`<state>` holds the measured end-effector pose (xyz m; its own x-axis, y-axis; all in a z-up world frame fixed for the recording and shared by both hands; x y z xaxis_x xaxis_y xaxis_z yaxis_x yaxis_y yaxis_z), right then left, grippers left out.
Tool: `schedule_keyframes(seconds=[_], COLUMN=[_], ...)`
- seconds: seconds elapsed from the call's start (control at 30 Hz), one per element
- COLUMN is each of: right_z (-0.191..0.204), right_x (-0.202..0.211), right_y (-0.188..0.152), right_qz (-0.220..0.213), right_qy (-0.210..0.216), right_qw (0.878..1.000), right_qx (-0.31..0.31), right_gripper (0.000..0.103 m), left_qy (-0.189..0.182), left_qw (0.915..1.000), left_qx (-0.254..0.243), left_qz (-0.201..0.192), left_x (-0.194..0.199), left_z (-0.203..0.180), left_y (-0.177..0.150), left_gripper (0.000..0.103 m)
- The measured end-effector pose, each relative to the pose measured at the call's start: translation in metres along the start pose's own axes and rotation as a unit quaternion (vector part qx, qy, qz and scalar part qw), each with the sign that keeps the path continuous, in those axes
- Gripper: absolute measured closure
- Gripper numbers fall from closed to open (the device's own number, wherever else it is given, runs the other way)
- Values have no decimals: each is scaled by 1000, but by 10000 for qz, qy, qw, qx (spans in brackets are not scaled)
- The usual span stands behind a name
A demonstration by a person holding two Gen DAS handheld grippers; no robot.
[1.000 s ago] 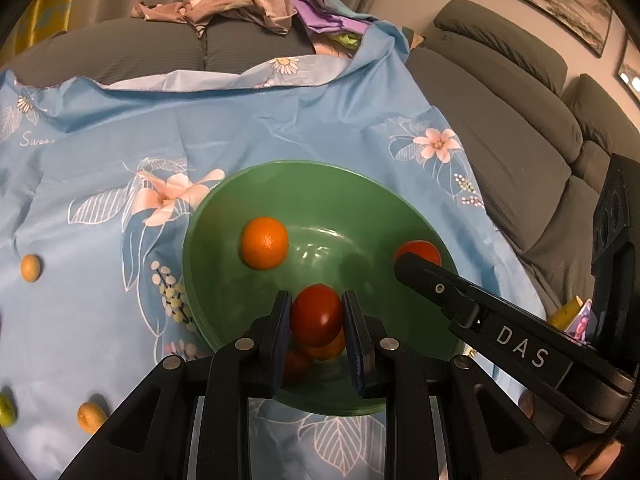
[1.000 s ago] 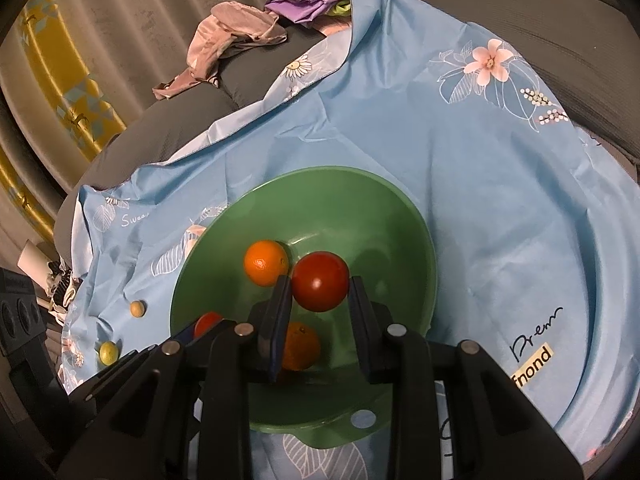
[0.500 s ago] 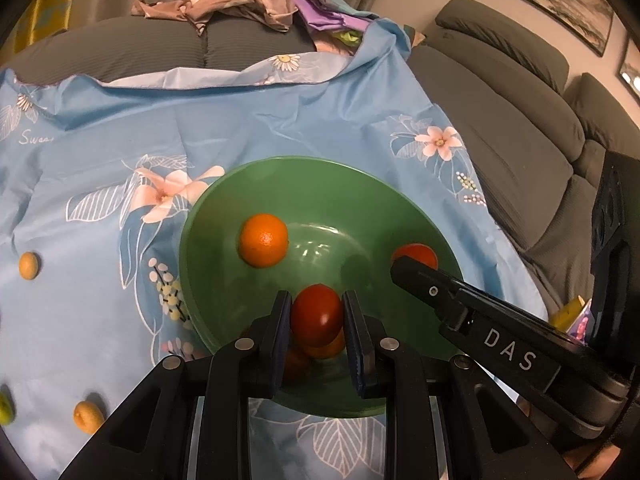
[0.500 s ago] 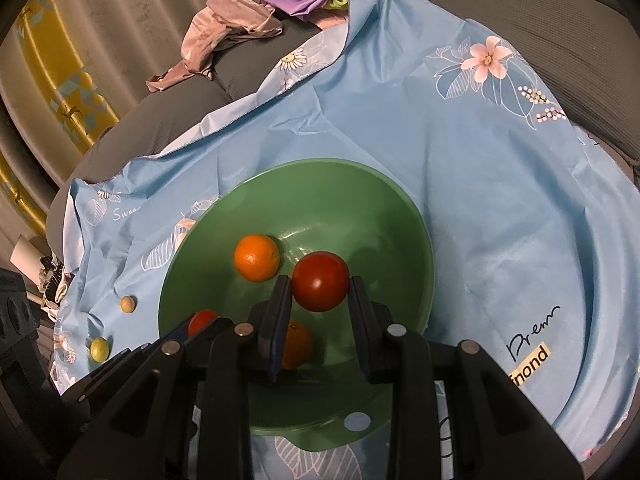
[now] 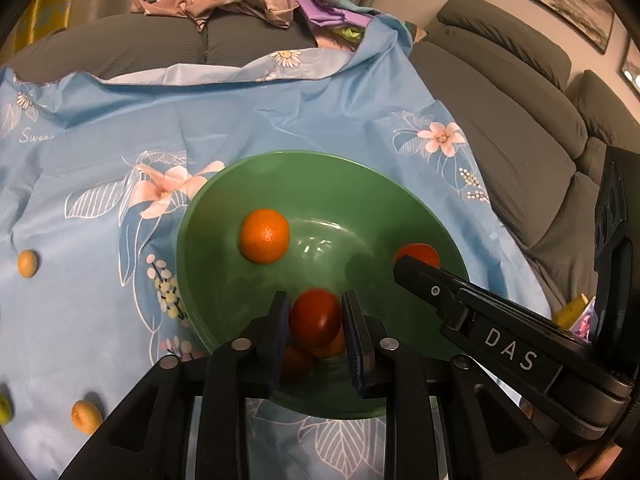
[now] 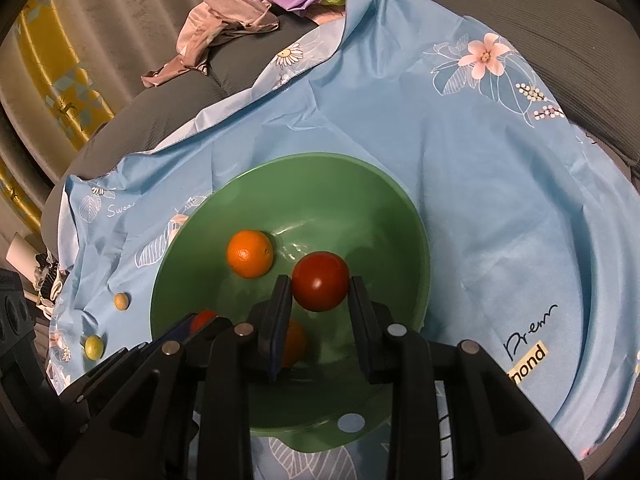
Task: Organize fruits
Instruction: 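Lower the red tomato into the green bowl and open the right gripper, then move the right gripper back to the cloth and grasp the small orange kumquat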
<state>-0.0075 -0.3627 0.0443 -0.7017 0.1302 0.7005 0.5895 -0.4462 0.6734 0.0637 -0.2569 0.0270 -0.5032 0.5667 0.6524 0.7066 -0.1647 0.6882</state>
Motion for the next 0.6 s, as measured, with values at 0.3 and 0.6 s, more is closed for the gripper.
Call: schedule_keyframes(seconds=[0.3,0.6], right_z=[2,25], right_x=[8,15], right_y=[4,3], right_qz=[-162,-216], right_qy=[148,474], right_qw=[9997,9984], right_qx=[-50,206], right_gripper=[55,51], left_qy=[83,519], left_qw=[9998,9950], left_qx=[72,570], left_qz=[-164,-628], left_x=[17,76], left_z=[8,53], left_y=[5,13], left_gripper=[71,62])
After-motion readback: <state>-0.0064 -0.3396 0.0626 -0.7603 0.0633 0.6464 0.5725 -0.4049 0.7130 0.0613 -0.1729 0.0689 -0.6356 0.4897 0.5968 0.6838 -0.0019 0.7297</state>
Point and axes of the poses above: each gripper's, at about its wrist camera, not at the fingertips, and x roughly against the way its jaws point, z to its left, y to its top, the point moved 2 cm from there along -x, roughly the way its jaws point, and after that the axes turned 5 degrees about -z, right-handed, at the moved point
